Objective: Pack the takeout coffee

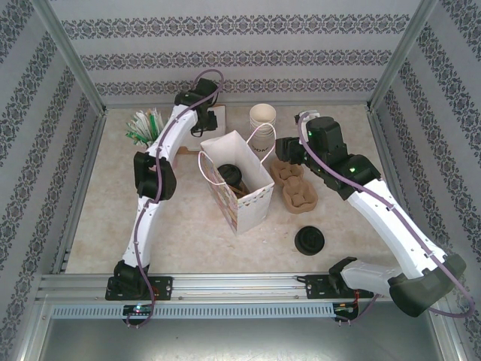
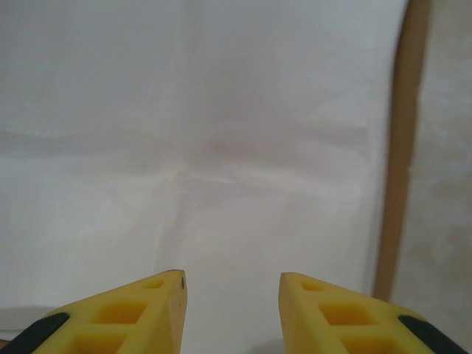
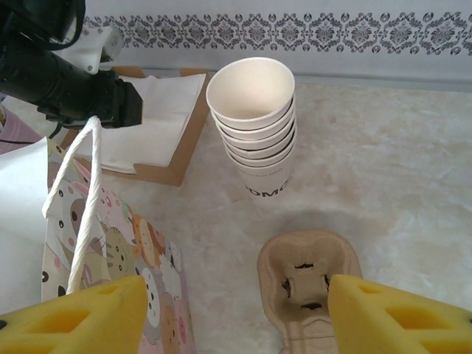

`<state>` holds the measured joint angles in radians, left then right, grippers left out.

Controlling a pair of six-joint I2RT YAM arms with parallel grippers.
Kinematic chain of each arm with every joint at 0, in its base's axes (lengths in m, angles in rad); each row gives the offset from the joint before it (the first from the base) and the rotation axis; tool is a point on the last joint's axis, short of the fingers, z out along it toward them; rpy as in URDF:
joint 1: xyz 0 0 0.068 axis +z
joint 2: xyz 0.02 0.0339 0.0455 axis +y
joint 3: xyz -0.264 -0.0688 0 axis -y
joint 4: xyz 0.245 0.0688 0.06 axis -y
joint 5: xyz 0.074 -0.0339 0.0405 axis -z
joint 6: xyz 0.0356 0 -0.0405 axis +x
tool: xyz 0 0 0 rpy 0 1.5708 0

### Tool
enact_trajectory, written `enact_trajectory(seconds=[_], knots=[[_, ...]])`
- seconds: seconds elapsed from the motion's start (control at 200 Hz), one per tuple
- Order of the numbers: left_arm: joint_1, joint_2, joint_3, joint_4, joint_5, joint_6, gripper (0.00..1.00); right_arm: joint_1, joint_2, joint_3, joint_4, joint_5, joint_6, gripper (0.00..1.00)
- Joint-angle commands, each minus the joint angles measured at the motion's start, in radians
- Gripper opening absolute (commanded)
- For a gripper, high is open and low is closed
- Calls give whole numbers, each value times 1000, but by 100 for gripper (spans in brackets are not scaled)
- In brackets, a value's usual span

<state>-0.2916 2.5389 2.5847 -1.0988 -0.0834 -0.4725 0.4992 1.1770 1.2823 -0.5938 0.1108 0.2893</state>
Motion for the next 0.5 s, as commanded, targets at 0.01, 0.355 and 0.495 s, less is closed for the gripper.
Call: enact_trajectory(seconds=[0.01, 0.355, 0.495], knots=[[16, 27, -8, -5, -52, -2, 39, -10, -9, -20, 8, -21, 24, 65], [39, 80, -5, 16, -73, 10, 40, -9, -7, -34, 8, -36, 36, 65], [41, 99, -7, 3, -82, 22, 40, -8, -6, -35, 8, -40, 37, 65]])
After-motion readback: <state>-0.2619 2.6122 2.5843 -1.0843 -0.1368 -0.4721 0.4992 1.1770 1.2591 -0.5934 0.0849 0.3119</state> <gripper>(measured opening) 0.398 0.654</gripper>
